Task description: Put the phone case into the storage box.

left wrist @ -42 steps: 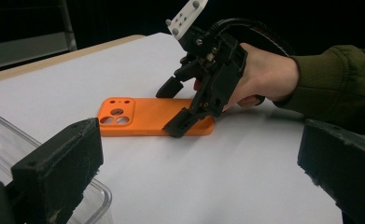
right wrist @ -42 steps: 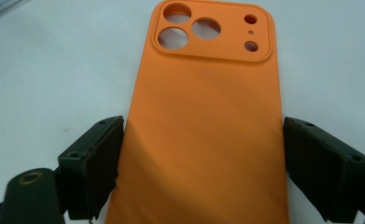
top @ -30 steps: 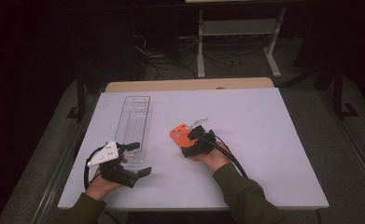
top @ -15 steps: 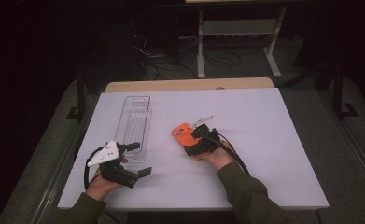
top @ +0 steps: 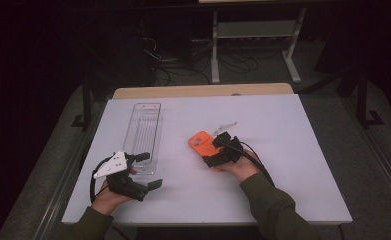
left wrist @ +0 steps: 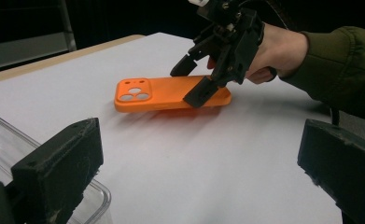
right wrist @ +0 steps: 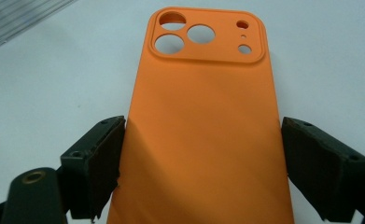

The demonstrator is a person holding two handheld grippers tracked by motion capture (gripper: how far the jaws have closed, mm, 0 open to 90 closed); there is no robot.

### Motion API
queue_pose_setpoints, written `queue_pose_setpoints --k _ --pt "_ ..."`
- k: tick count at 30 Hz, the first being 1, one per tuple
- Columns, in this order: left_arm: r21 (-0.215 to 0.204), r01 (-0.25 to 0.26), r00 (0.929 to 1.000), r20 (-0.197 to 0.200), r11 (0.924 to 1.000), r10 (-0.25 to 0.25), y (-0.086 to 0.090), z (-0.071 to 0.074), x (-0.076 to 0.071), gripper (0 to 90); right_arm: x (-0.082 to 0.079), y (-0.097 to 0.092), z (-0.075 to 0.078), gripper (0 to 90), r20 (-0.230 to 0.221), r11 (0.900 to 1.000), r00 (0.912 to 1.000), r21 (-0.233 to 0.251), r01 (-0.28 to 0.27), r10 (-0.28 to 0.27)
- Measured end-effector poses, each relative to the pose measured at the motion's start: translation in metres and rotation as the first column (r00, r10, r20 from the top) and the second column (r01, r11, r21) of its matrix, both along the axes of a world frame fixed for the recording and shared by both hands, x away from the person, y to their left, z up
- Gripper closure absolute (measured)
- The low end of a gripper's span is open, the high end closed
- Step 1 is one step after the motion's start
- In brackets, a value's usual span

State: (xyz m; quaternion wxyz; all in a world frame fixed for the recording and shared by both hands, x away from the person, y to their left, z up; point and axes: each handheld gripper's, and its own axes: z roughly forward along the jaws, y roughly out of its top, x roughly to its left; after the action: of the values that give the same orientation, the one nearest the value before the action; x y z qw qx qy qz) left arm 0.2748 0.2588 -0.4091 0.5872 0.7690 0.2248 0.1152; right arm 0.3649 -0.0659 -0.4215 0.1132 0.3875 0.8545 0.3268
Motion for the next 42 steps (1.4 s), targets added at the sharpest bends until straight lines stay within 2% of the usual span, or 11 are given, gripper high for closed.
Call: queue_pose_setpoints --k 15,24,33,42 --pt "0.007 -0.003 1.0000 -0.001 1.0000 0.003 0.001 -0.001 0.001 0.0 -0.012 -0.027 0.009 15.2 0.010 0.9994 0.9994 0.007 -0.033 0.033" --pt "0.013 0.000 1.0000 -0.002 0.9999 0.000 0.000 -0.001 0.001 0.0 -0.020 -0.046 0.016 15.3 0.014 0.9977 0.9981 0.028 -0.061 0.061" --pt "0.011 0.000 1.0000 -0.002 0.9999 0.000 0.000 -0.001 0.001 0.0 -0.028 -0.058 0.019 15.2 0.028 0.9908 0.9919 0.053 -0.125 0.124" --pt "0.014 0.001 1.0000 -0.002 0.9999 -0.001 0.000 -0.001 0.001 0.0 -0.035 -0.068 0.022 15.2 0.037 0.9787 0.9800 0.058 -0.197 0.195"
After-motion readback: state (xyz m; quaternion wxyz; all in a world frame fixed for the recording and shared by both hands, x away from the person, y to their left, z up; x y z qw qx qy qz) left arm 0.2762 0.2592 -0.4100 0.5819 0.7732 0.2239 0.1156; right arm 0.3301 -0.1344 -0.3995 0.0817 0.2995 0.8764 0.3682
